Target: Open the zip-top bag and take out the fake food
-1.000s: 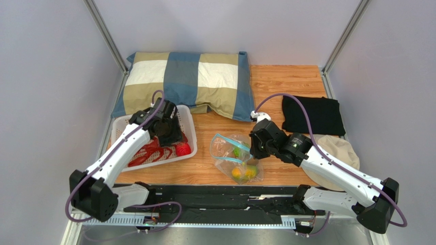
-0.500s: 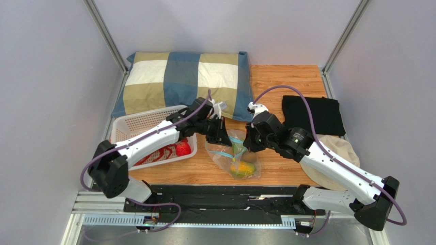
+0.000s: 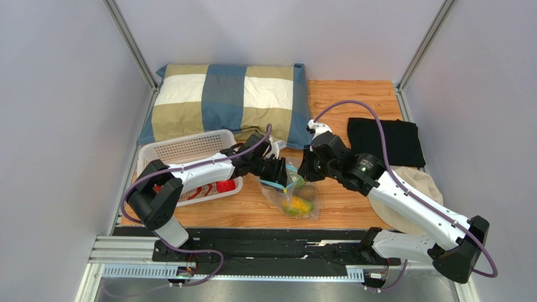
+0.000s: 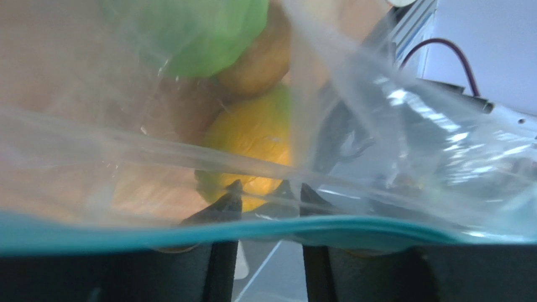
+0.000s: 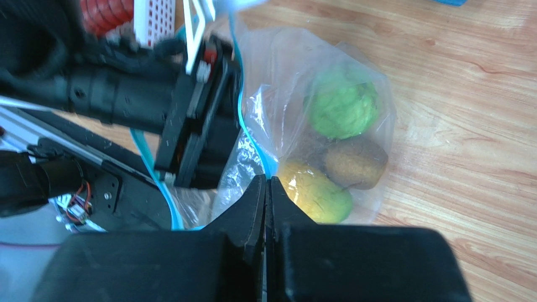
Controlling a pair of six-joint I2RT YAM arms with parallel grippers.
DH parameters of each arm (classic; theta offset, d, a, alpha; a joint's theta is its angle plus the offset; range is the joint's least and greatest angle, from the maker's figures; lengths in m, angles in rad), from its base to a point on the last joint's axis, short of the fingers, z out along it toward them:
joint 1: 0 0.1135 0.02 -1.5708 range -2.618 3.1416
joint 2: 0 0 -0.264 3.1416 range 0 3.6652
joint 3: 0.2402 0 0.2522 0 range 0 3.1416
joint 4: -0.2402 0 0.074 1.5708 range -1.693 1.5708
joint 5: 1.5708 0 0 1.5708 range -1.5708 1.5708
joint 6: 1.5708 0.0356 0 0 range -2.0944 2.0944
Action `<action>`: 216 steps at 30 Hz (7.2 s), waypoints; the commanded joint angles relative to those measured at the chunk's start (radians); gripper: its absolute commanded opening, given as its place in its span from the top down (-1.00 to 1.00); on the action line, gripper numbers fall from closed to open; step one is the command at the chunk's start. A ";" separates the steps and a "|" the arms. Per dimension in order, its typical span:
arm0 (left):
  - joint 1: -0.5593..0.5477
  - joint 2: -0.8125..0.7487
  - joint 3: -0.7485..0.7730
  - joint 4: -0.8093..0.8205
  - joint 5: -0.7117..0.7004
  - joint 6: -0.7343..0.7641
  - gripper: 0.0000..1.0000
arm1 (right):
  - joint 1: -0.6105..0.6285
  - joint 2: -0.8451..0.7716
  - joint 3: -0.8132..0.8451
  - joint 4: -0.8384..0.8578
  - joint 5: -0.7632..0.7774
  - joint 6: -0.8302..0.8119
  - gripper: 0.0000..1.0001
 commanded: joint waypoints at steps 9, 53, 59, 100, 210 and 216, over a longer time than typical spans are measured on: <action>-0.046 0.056 -0.064 0.091 0.016 0.109 -0.21 | -0.042 0.108 0.093 0.128 -0.044 0.005 1.00; -0.082 0.190 -0.028 0.288 0.088 0.051 -0.22 | -0.451 0.257 -0.521 0.375 -0.580 0.164 1.00; -0.085 0.237 0.024 0.268 0.093 0.066 -0.23 | -0.421 0.291 -0.506 0.420 -0.617 0.178 1.00; -0.097 0.357 0.102 0.194 0.028 0.089 -0.29 | -0.428 0.349 -0.419 0.397 -0.665 0.161 1.00; -0.125 -0.284 0.208 -0.660 -0.442 0.304 1.00 | -0.645 0.328 -0.518 0.282 -0.399 -0.003 1.00; -0.065 -0.508 0.219 -0.892 -0.689 0.125 1.00 | -0.640 0.282 -0.474 0.212 -0.437 -0.066 1.00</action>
